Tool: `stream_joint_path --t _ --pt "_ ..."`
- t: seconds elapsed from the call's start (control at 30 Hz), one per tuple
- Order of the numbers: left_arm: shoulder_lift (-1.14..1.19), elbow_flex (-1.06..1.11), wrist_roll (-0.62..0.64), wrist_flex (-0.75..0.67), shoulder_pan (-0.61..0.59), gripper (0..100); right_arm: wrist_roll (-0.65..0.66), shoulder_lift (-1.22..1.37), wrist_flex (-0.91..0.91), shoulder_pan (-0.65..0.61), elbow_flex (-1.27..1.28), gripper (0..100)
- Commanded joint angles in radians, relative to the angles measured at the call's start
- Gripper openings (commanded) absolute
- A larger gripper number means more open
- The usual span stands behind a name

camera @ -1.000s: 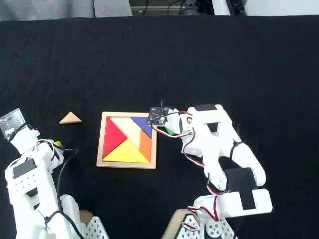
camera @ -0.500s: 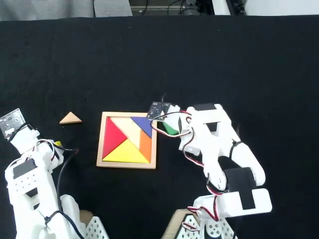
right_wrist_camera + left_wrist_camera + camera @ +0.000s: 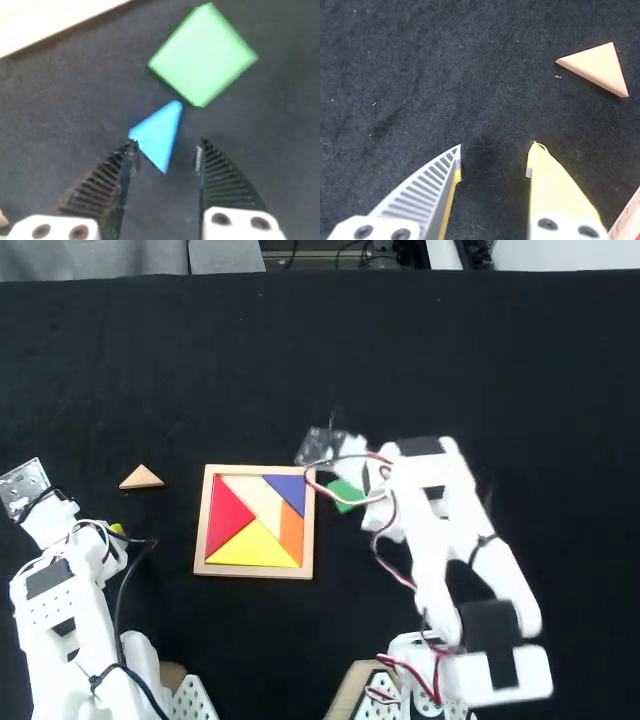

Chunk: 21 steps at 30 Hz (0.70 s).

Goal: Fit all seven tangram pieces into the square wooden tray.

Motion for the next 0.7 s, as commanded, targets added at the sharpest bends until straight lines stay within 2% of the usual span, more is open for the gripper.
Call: stream_joint_path --t 0.0,0.1,0.23,0.33,0.5,0.67 --pt "-0.017 -0.01 -0.009 -0.02 0.008 22 -0.026 -0.099 0.077 -0.049 -0.128 17.7" --pt "-0.017 -0.01 -0.009 -0.02 0.008 22 -0.026 -0.084 0.135 -0.104 -0.179 17.7" --pt "-0.017 -0.01 -0.009 -0.02 0.008 22 -0.058 -0.035 0.157 -0.097 -0.166 18.1" --pt "-0.017 -0.01 -0.009 -0.02 0.008 22 -0.12 -0.004 0.08 -0.064 -0.082 19.4" --pt "-0.017 -0.01 -0.009 -0.02 0.008 22 -0.127 0.001 -0.146 -0.055 0.136 32.9" --pt "-0.017 -0.01 -0.009 -0.02 0.008 22 -0.124 0.01 -0.21 -0.052 0.191 31.5"
